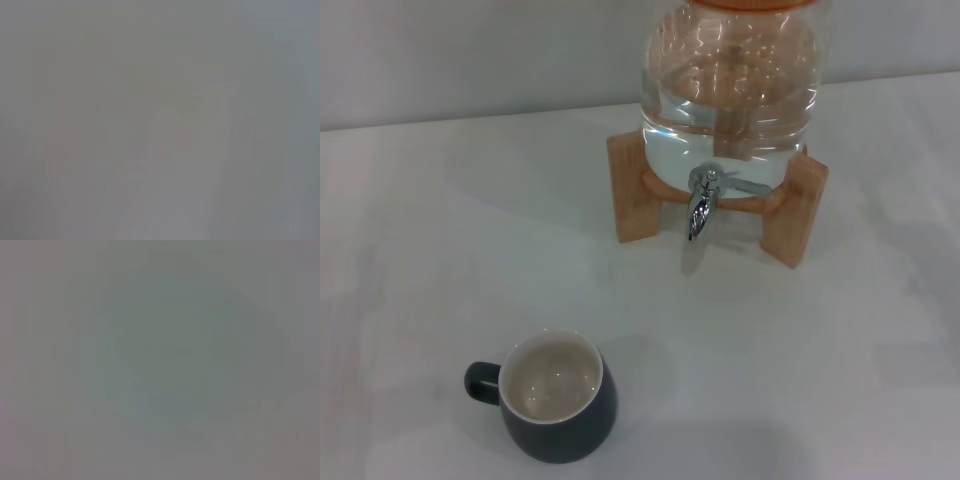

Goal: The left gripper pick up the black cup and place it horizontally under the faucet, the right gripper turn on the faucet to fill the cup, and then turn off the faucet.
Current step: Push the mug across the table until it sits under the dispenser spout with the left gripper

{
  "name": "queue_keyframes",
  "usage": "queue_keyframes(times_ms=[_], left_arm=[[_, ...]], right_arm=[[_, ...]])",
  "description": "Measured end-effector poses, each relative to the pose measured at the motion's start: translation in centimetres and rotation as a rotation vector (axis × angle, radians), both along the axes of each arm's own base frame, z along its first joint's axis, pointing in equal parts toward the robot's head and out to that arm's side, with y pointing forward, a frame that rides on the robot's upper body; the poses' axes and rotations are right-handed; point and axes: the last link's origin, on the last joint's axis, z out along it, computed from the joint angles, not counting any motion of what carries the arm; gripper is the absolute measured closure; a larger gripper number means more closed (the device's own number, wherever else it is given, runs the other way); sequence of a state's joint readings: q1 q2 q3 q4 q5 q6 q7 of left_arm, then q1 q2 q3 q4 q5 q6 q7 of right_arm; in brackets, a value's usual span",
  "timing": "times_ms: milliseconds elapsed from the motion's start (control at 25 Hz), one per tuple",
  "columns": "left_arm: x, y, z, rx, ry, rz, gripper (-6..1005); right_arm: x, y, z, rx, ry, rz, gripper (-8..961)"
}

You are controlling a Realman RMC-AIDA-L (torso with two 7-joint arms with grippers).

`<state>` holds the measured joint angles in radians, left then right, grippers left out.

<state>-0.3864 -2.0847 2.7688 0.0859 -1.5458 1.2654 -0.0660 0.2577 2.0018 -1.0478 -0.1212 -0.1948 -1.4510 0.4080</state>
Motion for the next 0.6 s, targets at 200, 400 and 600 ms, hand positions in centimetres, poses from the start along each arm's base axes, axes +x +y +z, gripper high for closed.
queue_keyframes(times_ms=[200, 400, 600], left_arm=[[0.06, 0.08, 0.0, 0.0, 0.0, -0.002, 110], [0.03, 0.12, 0.02, 0.001, -0.001, 0.001, 110], [-0.2, 0.09, 0.17, 0.0, 0.014, 0.01, 110]], right_arm=[[0.01, 0.0, 0.0, 0.0, 0.0, 0.0, 85], [0.06, -0.13, -0.2, -0.004, 0.004, -0.003, 85], [0.01, -0.14, -0.39, -0.014, 0.006, 0.0, 85]])
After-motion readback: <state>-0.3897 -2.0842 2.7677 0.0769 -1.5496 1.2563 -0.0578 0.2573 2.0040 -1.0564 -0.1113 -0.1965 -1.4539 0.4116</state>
